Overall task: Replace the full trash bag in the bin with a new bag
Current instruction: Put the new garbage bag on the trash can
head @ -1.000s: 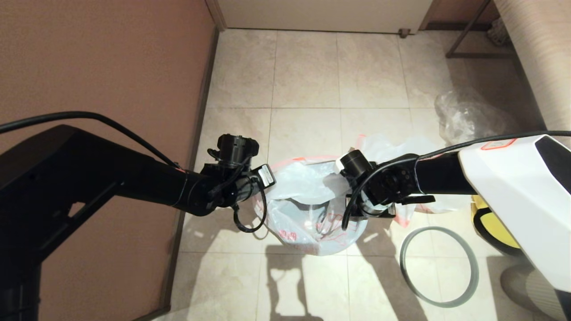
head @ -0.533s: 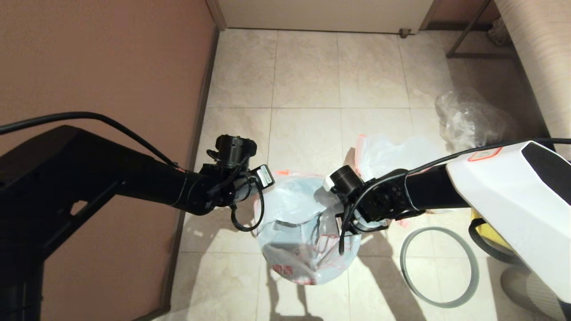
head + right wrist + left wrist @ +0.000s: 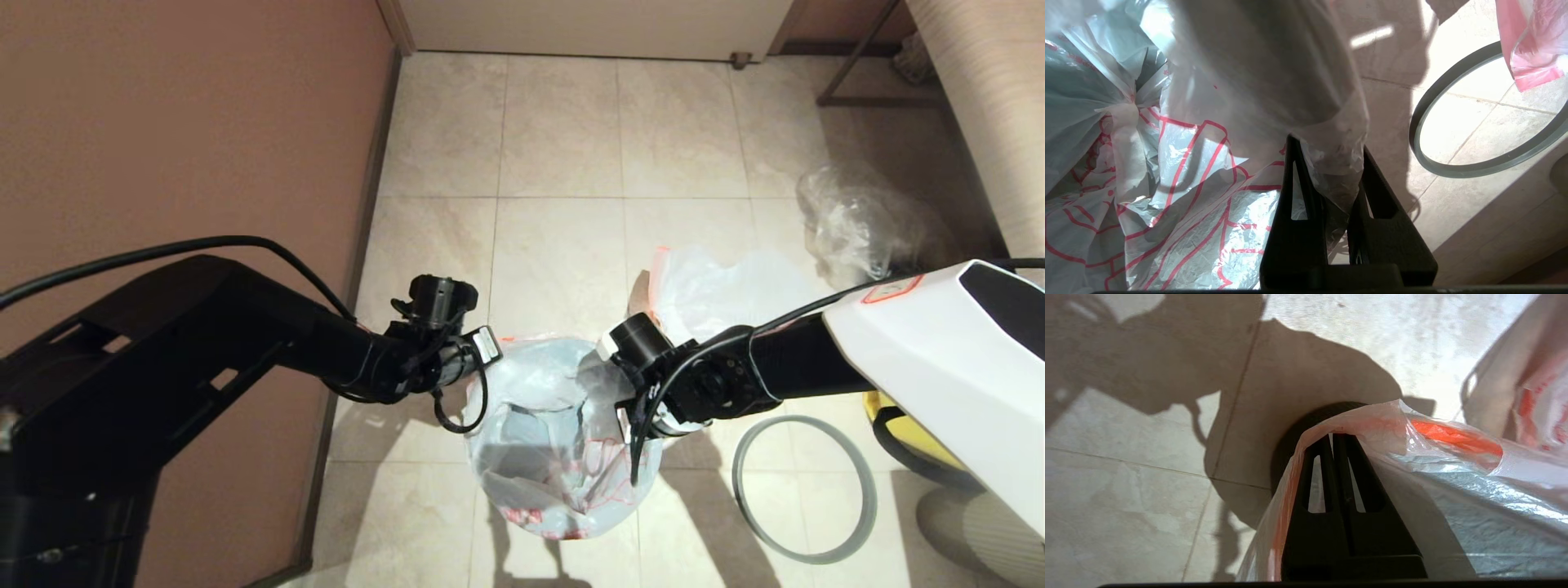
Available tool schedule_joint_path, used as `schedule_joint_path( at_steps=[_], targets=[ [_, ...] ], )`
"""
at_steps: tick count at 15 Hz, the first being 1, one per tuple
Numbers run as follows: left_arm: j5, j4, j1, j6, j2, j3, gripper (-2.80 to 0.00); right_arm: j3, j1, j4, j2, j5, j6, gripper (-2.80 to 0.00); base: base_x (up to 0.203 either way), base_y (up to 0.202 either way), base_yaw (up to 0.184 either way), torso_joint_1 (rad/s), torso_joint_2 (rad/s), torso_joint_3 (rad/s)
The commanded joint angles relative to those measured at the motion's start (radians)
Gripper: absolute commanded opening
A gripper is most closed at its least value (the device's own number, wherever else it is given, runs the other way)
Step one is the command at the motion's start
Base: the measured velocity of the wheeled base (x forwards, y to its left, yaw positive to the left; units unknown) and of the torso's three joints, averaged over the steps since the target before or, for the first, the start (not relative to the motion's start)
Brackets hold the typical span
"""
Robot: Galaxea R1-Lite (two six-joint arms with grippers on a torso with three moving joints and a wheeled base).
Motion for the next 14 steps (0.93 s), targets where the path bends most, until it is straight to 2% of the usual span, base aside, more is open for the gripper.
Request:
schedule_joint_path(
  at_steps=[1, 3, 7, 10, 13, 14],
  targets=[
    [0.001, 0.006, 0.007, -0.005, 0.020, -0.009, -2.80, -0.001, -0.006, -0.006, -0.007, -0.005, -0.001, -2.80, 0.000, 0.000, 0.000, 0.000, 0.00, 0.000],
    [0.001, 0.032, 0.005, -0.007, -0.017, -0.009, -2.80, -0.001, -0.015, -0.017, -0.008, -0.007, -0.001, -2.80, 0.000, 0.000, 0.000, 0.000, 0.00, 0.000],
    [-0.002, 0.150, -0.047, -0.017, -0.268, 0.001, -2.80, -0.010, -0.025, -0.018, -0.016, -0.007, -0.001, -2.80, 0.000, 0.000, 0.000, 0.000, 0.00, 0.000],
    [-0.081, 0.320, -0.081, -0.024, -0.341, -0.014, -2.80, -0.012, -0.029, -0.018, -0.024, -0.007, -0.003, -2.80, 0.000, 0.000, 0.000, 0.000, 0.00, 0.000],
    [-0.120, 0.501, -0.103, -0.041, -0.347, -0.092, -2.80, -0.015, -0.031, -0.018, -0.023, -0.007, -0.001, -2.80, 0.000, 0.000, 0.000, 0.000, 0.00, 0.000],
    [-0.125, 0.511, -0.116, -0.043, -0.350, -0.090, -0.53, -0.015, -0.031, -0.018, -0.021, -0.007, 0.000, -2.80, 0.000, 0.000, 0.000, 0.000, 0.00, 0.000]
  ],
)
